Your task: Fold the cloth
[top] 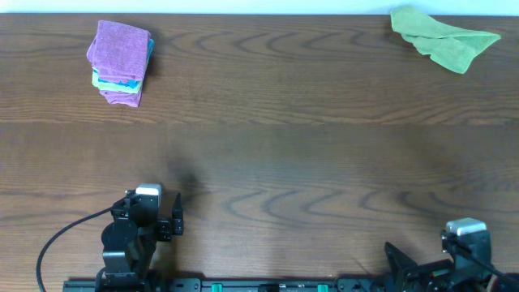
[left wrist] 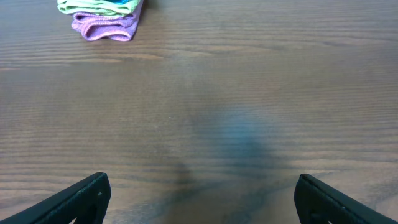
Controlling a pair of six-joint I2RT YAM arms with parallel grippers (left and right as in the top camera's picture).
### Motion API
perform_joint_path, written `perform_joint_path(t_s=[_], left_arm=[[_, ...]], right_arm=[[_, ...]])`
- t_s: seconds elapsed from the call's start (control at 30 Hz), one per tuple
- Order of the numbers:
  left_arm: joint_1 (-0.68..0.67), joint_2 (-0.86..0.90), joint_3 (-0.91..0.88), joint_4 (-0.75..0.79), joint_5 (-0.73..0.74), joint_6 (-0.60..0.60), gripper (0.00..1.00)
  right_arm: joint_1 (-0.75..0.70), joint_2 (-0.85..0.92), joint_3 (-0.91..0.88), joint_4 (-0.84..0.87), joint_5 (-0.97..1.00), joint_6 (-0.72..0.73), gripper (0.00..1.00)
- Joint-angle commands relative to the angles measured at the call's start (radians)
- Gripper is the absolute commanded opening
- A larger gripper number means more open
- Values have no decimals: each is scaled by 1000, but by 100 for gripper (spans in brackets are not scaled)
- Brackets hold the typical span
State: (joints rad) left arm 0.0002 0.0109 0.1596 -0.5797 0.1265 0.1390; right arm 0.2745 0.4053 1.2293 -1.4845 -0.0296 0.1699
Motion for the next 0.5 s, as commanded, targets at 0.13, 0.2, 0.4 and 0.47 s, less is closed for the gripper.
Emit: perform_joint_path(t_s=[0.13, 0.2, 0.4, 0.47], left_arm=[[7, -7, -7, 1, -3, 11, 95], [7, -7, -7, 1, -3, 11, 96], [7, -7, -7, 1, -3, 11, 95], [7, -7, -7, 1, -3, 11, 95]], right_arm=[[8, -4, -1, -1, 50, -46, 99], [8, -4, -1, -1, 109, -73, 99], [-54, -95, -140, 165, 270, -83, 99], [-93, -164, -254, 275, 284, -87, 99]])
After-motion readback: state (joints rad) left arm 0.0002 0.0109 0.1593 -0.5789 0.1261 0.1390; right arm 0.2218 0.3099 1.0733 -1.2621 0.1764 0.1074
